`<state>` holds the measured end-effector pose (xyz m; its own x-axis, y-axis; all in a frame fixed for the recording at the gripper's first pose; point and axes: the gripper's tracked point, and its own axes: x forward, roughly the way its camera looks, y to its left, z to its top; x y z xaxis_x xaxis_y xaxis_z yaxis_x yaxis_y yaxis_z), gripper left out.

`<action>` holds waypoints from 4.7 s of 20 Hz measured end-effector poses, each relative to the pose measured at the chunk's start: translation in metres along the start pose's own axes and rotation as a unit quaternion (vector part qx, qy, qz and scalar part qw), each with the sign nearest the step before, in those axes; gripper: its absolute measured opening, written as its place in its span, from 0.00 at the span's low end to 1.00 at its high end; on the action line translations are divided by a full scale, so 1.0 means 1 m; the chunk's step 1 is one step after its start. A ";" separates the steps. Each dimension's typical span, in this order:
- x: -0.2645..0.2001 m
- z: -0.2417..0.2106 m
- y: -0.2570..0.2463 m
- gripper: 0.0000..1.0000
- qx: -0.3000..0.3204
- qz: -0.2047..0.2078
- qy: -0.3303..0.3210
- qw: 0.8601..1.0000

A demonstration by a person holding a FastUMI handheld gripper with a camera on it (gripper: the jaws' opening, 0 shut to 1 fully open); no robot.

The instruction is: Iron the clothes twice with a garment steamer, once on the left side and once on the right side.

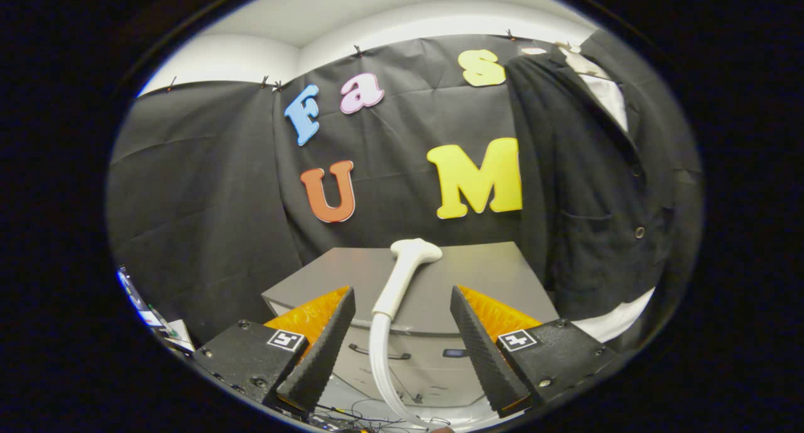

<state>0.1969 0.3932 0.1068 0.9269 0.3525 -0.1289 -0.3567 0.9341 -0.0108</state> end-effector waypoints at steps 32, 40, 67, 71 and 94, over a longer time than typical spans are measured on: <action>0.159 -0.044 -0.001 0.47 0.061 -0.100 0.208 0.971; 0.143 -0.017 -0.005 0.34 0.092 -0.095 0.156 0.979; -0.208 0.185 -0.220 0.33 0.076 -0.240 -0.188 0.949; -0.205 0.230 -0.238 0.33 0.039 -0.235 -0.226 0.944; -0.093 0.242 -0.304 0.33 -0.113 -0.305 -0.240 0.915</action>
<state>0.2471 0.0904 0.3623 0.8869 -0.1954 0.4185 0.2791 0.9487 -0.1484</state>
